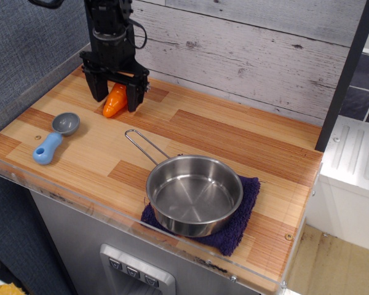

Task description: Place the carrot on the table near the handle of the silver pan.

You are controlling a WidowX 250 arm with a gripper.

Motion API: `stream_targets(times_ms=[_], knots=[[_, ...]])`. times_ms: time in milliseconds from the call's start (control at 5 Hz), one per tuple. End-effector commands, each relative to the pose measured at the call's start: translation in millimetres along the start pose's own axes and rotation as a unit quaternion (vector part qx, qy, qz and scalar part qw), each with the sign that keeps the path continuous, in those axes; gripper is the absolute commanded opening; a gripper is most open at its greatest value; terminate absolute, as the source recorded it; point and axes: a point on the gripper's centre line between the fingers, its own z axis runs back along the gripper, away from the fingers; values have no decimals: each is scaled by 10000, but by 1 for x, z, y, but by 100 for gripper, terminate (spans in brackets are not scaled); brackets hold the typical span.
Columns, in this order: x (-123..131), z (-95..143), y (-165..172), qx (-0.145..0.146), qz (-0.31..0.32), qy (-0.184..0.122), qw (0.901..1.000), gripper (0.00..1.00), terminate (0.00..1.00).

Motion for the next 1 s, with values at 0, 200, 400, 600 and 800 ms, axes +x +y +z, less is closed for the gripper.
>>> stream_targets(times_ms=[0,200,400,600,800], knots=[[-30,99,-21,-127,-218,-668,9974,100,0],[-53,121,-40,-205,-284,-684,9970,100,0],[-69,120,-55,-281,-460,-554,9970,100,0],[-69,120,-55,-281,-460,-554,9970,100,0],[-69,120,-55,-281,-460,-554,9970,100,100]])
